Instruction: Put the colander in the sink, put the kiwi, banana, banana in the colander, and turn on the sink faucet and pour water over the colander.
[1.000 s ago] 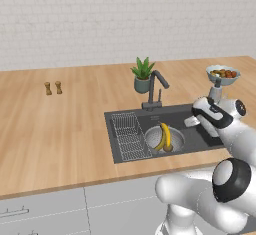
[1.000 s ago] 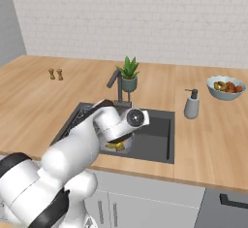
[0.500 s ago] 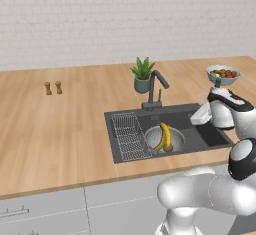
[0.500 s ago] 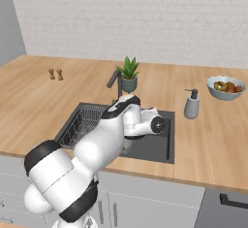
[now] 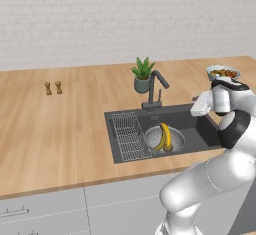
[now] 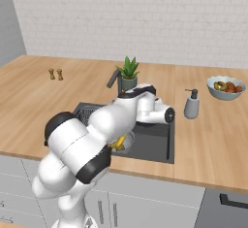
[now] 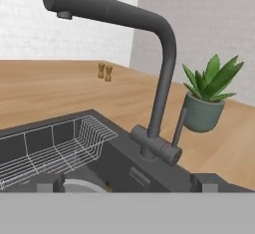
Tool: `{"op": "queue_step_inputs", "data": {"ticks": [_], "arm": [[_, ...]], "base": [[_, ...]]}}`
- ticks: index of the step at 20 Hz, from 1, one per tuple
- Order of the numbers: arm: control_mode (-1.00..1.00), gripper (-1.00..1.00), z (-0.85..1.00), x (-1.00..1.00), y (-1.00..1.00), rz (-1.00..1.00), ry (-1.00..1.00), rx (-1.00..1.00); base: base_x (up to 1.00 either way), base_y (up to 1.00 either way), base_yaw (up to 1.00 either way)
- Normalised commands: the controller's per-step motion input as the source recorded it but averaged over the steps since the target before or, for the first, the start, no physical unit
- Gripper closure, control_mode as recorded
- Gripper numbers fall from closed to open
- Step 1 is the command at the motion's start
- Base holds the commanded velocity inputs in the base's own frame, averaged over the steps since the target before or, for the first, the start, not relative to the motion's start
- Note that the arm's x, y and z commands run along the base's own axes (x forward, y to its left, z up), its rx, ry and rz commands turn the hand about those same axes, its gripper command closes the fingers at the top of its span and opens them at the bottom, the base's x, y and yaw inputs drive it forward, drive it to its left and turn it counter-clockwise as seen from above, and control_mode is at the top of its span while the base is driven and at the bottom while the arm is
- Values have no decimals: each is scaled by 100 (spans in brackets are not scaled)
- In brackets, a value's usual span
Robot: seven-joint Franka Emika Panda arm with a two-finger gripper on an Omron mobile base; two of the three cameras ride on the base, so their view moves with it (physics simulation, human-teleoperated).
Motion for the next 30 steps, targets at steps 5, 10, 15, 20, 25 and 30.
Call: {"op": "queue_step_inputs", "data": {"ticks": [5,10,15,20,25,30], "arm": [[-100,-100,2,29,24,0,-10,0],[-100,-100,1,18,42,0,-12,0],[-100,-100,3,32,19,0,-5,0],[-100,-100,0,35,23,0,0,0],[-100,-100,-5,45,8,0,0,0],[-100,-100,-10,36,1,4,-4,0]], "base": [[0,0,0],[0,0,0],[0,0,0],[0,0,0],[0,0,0],[0,0,0]]}}
